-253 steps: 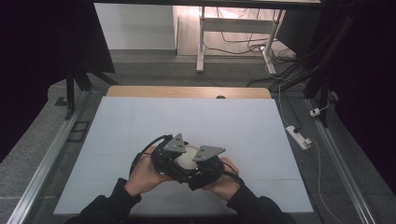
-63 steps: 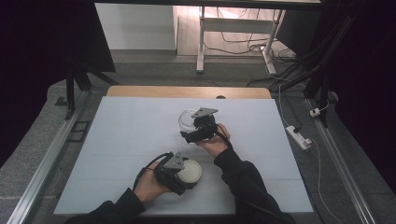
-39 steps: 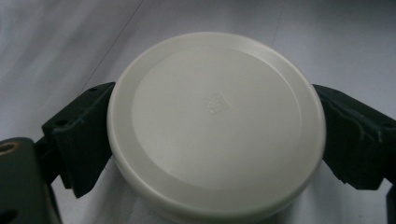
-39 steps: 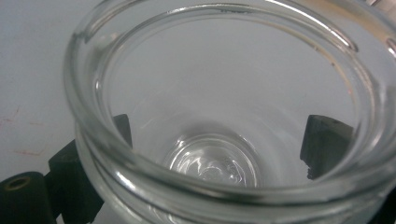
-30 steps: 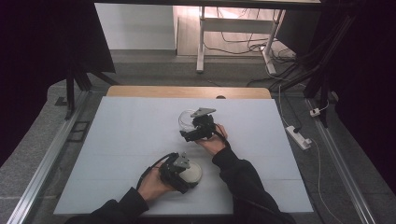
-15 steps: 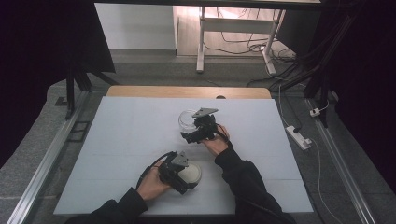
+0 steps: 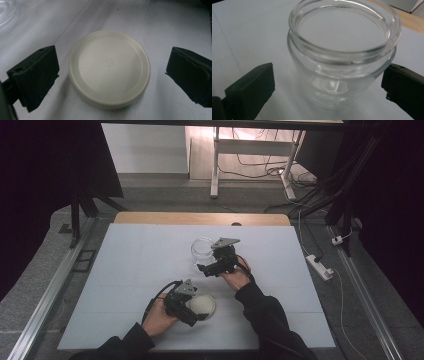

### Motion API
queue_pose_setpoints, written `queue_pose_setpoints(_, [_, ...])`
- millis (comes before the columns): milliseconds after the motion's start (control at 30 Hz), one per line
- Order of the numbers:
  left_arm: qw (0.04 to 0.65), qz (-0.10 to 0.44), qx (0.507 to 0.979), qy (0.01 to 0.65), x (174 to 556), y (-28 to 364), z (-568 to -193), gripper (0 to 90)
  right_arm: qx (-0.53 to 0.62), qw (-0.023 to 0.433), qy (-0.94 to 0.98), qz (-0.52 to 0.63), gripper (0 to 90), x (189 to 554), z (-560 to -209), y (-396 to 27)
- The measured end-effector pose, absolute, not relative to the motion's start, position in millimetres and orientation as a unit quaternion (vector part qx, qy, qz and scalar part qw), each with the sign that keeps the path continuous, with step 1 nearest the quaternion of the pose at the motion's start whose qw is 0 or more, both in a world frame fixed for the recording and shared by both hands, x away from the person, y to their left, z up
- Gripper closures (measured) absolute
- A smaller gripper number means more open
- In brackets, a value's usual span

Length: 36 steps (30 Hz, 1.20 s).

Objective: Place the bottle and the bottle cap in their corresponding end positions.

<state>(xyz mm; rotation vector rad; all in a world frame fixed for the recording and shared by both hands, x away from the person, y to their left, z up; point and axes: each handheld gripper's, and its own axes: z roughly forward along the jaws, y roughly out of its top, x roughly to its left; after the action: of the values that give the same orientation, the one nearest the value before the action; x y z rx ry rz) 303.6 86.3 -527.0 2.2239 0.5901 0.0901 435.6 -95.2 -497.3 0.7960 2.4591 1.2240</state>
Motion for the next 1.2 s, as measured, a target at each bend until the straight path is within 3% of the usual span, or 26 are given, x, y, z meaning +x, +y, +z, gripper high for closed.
queue_pose_setpoints(1200, [0.391, 0.042, 0.861, 0.324, 276, 171, -520, 0.0, 0.261, 0.113, 0.86, 0.423, 0.0, 356, -493, -138])
